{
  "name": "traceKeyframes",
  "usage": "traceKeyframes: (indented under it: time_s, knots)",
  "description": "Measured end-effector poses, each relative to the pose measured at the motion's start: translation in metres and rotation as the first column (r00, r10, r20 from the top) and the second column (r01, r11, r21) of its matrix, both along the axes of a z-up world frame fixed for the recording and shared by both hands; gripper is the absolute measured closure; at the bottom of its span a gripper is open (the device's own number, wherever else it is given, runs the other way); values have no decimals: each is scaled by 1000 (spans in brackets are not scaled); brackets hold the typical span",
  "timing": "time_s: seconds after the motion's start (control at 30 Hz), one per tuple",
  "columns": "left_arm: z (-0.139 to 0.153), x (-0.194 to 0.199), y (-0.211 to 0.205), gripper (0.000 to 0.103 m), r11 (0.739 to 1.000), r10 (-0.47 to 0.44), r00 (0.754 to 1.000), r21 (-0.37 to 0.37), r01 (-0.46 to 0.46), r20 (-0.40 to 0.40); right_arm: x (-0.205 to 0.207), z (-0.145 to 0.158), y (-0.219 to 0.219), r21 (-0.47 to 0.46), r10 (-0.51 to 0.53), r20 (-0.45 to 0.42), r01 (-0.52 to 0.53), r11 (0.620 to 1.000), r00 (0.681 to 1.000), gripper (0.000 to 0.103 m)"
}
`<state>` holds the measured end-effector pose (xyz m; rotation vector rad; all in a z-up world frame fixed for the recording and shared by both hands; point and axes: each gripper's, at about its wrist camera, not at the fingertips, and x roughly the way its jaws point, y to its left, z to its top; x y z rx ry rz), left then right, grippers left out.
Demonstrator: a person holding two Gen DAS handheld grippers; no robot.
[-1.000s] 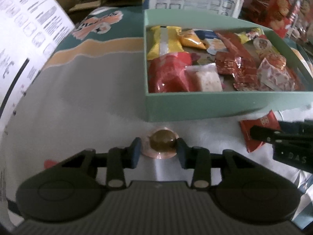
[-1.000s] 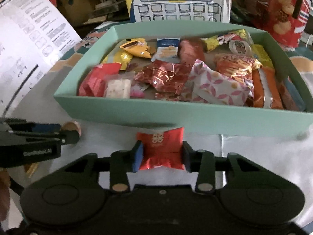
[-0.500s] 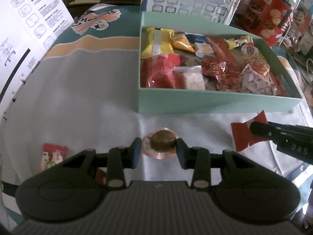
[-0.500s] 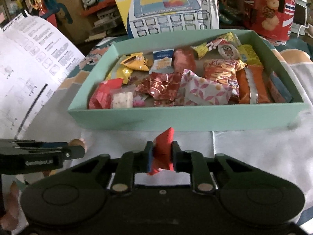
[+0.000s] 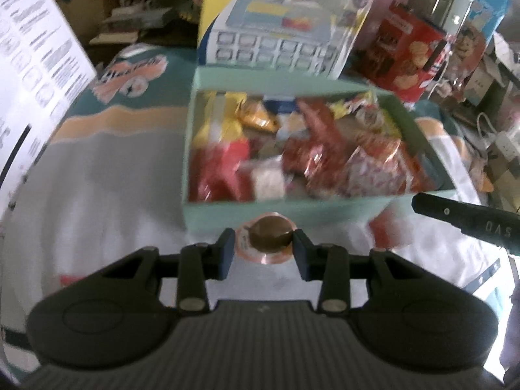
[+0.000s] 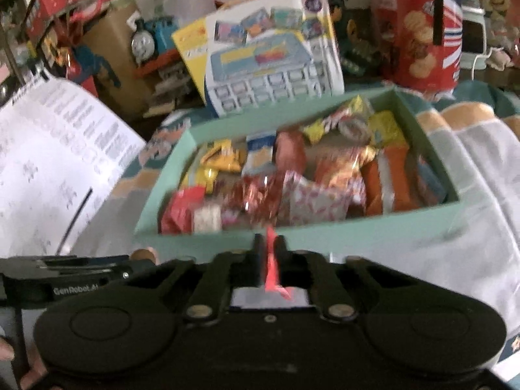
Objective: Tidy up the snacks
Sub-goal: 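Carry the chocolate ball and red packet into the tray and release them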
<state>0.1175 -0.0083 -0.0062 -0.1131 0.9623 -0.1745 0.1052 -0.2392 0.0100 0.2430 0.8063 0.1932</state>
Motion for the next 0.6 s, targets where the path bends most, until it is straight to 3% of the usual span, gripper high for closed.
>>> traceKeyframes:
  time_s: [0.17,0.23,0.3,0.33,0.4,0.6]
  knots:
    - [10,38,-16,65,1000,-21,999,7,21,40,23,14,-10,0,-26,44,26,1000,999,102]
    - [12,48,-19,65,1000,-14,999,0,14,43,32,12,-15,30,-3,7,3,1000,1000,102]
    - [14,50,-18,65,1000,-17,999,-12,18,47,32,2,-20,54,15,-47,-12,998,999,89]
    - [14,50,-18,65,1000,-18,999,-13,19,49,29,-4,-22,45,8,-66,-5,999,998,74]
    - [11,49,-17,65,1000,-17,999,-15,18,41,22,-23,-24,70,-20,-132,29,997,991,63]
    - [1,42,-8,65,999,5,1000,-40,-4,7,7,-66,-18,164,-16,-297,68,984,955,63]
